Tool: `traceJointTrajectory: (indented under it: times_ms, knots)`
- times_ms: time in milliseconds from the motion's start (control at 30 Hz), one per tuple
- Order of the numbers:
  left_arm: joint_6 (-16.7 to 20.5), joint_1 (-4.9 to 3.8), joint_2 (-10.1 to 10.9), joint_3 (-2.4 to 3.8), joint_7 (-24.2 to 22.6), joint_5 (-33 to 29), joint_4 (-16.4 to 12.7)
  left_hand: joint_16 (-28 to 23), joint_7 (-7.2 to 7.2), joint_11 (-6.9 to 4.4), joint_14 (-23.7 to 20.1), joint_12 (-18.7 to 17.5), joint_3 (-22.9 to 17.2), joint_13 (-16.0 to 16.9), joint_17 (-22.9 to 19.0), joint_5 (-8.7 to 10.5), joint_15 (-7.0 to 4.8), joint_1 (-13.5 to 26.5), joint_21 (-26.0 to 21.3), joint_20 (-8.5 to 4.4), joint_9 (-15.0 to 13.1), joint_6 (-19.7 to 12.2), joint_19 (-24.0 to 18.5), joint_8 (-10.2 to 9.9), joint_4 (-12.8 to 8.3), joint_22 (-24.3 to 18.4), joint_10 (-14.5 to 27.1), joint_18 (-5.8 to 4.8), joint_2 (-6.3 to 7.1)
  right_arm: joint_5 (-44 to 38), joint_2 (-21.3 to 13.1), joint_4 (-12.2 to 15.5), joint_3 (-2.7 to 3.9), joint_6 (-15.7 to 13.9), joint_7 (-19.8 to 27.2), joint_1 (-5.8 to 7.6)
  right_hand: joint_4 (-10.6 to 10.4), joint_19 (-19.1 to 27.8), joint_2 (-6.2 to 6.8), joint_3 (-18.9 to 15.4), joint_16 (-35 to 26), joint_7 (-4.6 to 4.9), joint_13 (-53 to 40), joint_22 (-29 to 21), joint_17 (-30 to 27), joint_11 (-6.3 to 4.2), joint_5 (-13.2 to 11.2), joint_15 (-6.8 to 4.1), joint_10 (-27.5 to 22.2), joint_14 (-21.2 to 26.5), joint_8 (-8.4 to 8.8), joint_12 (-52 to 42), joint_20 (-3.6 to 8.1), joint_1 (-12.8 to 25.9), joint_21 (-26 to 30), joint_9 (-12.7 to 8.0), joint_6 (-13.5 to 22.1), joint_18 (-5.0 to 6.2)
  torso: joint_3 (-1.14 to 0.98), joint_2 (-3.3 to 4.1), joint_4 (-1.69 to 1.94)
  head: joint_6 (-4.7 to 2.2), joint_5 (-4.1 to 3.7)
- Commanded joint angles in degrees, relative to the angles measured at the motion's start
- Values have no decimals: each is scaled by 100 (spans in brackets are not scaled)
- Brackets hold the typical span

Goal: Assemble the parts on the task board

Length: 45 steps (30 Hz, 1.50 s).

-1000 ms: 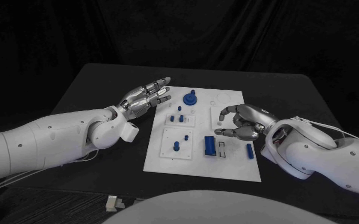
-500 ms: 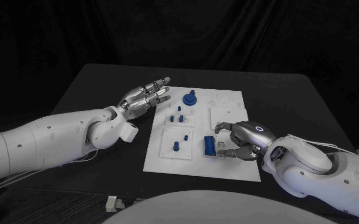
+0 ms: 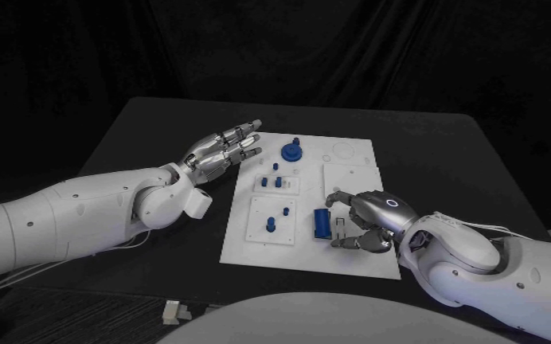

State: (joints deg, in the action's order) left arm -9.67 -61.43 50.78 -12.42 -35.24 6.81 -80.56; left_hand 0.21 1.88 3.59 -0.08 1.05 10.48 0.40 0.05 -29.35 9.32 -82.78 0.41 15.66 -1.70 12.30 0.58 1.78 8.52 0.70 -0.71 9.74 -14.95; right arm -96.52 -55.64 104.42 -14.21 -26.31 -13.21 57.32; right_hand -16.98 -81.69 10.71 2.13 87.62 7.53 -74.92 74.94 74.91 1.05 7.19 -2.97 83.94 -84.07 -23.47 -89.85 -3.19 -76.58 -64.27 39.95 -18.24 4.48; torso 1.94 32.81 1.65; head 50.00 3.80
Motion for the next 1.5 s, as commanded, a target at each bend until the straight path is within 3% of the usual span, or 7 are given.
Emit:
traceJointTrajectory:
  times_ms: [33,567,900,1100,1500]
  knots:
    - [-78,8,-3,5,-54,-6,-4,-21,32,-29,8,34,-3,8,-5,-32,40,42,1,36,-9,-1,-5,27,-33,7,1,47,-33,-115,32,-25,1,-148,-186,-18,-1,-4,-18,-4,-40,-7,-1508,820,702,49,66,48,606,-416,-34,-15,-32,76,34,-51,76,57,0,4,7,0,-7]
    - [-88,10,-8,5,-26,-6,-6,-21,48,-32,8,34,-7,8,-5,-32,42,45,2,38,-10,13,-5,31,-41,7,1,47,-36,-116,153,-93,3,-288,-289,-22,44,-1,-385,195,-65,25,-1508,805,647,77,685,72,606,-409,-285,-15,-56,198,117,-472,92,69,6,-3,12,0,12]
    - [-102,10,-13,5,-8,-6,-12,-21,51,-26,8,36,-13,9,-5,-34,50,47,3,41,-10,12,-3,30,-52,9,1,47,-39,-116,254,-119,3,-294,-261,-23,60,-6,-405,199,-59,23,-1508,807,663,77,754,72,606,-413,-369,-15,-57,192,116,-525,35,69,3,0,21,0,19]
    - [-119,10,-18,5,10,-6,-17,-21,51,-16,8,36,-22,9,-5,-36,79,50,3,48,-8,8,-3,29,-68,9,1,45,-42,-116,299,-141,3,-217,-235,-23,121,-8,-409,214,-59,8,-1508,808,665,68,825,68,606,-414,-524,-15,-56,80,123,-595,-53,70,4,-4,24,0,30]
    - [-132,10,-17,5,34,-6,-18,-21,51,-10,8,38,-26,9,-5,-36,90,52,4,52,-9,15,-2,30,-75,10,0,43,-43,-116,336,-139,3,-70,-165,-28,213,7,-237,188,-70,-7,-1508,804,638,56,825,59,606,-402,-678,-15,-49,-226,161,-750,73,74,9,0,23,0,42]
